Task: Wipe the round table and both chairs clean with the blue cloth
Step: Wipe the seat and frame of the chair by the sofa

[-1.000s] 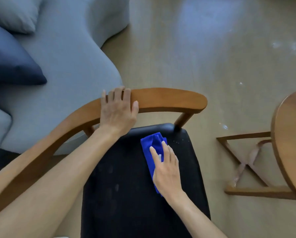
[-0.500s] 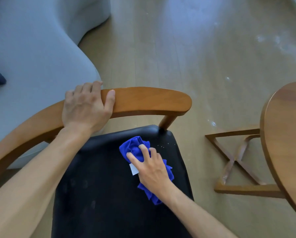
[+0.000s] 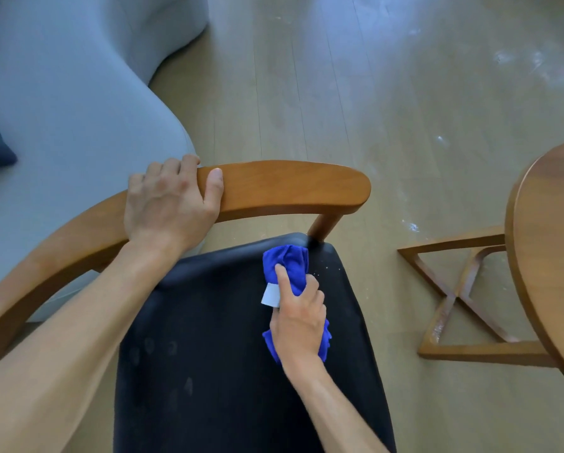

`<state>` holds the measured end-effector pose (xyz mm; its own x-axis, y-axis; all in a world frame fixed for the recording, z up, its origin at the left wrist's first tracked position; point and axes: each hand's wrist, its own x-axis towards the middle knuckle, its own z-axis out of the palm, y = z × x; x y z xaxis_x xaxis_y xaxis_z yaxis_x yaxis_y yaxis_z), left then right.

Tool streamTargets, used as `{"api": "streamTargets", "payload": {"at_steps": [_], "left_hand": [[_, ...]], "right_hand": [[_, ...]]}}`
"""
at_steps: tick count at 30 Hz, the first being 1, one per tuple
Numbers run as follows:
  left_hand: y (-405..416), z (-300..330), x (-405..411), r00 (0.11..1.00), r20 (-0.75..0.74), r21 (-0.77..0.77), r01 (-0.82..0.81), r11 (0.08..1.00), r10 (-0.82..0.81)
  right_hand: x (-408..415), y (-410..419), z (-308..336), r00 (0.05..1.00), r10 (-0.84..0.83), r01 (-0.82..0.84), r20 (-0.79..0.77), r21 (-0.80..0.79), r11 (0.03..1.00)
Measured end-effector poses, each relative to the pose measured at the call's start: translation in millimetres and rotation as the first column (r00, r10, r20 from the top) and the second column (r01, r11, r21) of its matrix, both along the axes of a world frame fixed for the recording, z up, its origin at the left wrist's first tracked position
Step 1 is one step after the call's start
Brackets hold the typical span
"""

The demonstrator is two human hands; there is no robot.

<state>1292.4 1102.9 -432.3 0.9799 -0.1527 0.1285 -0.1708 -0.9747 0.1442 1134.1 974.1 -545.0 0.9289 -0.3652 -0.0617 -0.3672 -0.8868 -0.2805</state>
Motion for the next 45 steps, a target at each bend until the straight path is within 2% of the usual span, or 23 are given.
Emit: {"api": "streamTargets", "payload": {"at_steps": [3,5,7,9,11,12,14,16,17,19,21,23,25,27,29,32,35,37,39,40,41,43,45], "left_hand": [[6,0,1,1.0,0.004,0.015,0.008,1.0,-0.008],[8,1,2,1.0,0.006,0.003,-0.004,1.0,0.004],[9,1,3,1.0,0.014,-0.007,-0.013,1.0,0.013],[7,-1,3,1.0,0.024,-0.011,0.007,1.0,-0.007],[7,-2,4,0.999,0.03,-0.007,0.017,1.0,-0.017],[7,-3,4,1.0,0.025,0.0,0.014,1.0,-0.014],[7,-4,0,1.0,0.005,0.02,0.001,1.0,-0.002],[4,-3,-2,1.0,-0.005,0.025,0.008,1.0,-0.008],[2,-2,-3,1.0,-0.003,0.021,0.011,1.0,-0.011],[0,1,-1,1.0,0.015,0.009,0.016,1.0,-0.016],[2,2,4,1.0,0.02,0.003,-0.001,1.0,0.001],[4,0,1,1.0,-0.004,0.012,0.014,1.0,-0.014],[8,-1,-1,1.0,0.0,0.004,0.001,1.0,-0.001],[9,1,-1,1.0,0.011,-0.019,0.002,1.0,-0.001],[8,2,5,0.999,0.034,-0.035,0.011,0.999,-0.01],[8,-3,4,0.999,0.016,-0.019,0.032,0.999,-0.032],[3,-3,0,0.999,-0.006,-0.034,0.038,0.999,-0.038],[2,0,0,0.999,-0.013,-0.009,0.049,0.999,-0.05],[3,1,2,0.999,-0.011,0.046,0.053,0.998,-0.053],[4,2,2,0.999,-0.011,0.064,0.052,0.997,-0.051],[3,2,2,0.999,-0.011,0.069,0.047,0.997,-0.047],[1,2,6,1.0,-0.002,0.059,0.03,0.998,-0.03],[-2,3,11,1.0,-0.008,0.024,0.007,1.0,-0.007]], "right_hand": [[9,14,-1,0.973,0.221,-0.223,0.065,0.026,0.974],[20,30,-4,0.892,0.449,-0.447,0.049,-0.044,0.893],[34,24,-6,0.829,0.558,-0.552,0.03,-0.104,0.827],[38,-13,-8,0.859,0.505,-0.5,0.088,-0.074,0.863],[30,-61,-12,0.93,0.35,-0.351,0.108,-0.015,0.936],[23,-82,-16,0.967,0.241,-0.244,0.084,0.031,0.969],[7,-117,-19,0.996,0.024,-0.016,-0.091,0.088,0.996],[-21,-148,-22,0.94,-0.183,0.202,-0.287,0.037,0.979],[-36,-160,-19,0.903,-0.275,0.303,-0.33,0.034,0.952],[-46,-170,-11,0.873,-0.417,0.449,-0.252,0.087,0.889],[-18,-148,-9,0.923,-0.373,0.384,-0.094,0.192,0.903],[13,-97,-2,0.977,-0.213,0.206,0.0,0.255,0.945],[27,-51,3,1.0,0.024,-0.028,0.019,0.205,0.978],[27,-38,4,0.97,0.243,-0.243,0.007,0.087,0.966],[30,-56,0,0.942,0.333,-0.334,0.047,0.008,0.942],[24,-76,-6,0.978,0.202,-0.207,0.053,0.137,0.969],[11,-85,-11,0.998,0.057,-0.062,0.03,0.167,0.984],[2,-106,-15,0.978,-0.184,0.2,-0.095,0.199,0.959],[-15,-138,-14,0.851,-0.387,0.46,-0.354,0.147,0.876],[-27,-152,-11,0.799,-0.423,0.51,-0.429,0.11,0.853],[-38,-163,-8,0.786,-0.446,0.525,-0.428,0.082,0.847],[-43,-158,-2,0.873,-0.441,0.478,-0.209,0.186,0.858],[-25,-126,3,0.954,-0.3,0.282,0.006,0.318,0.905]]}}
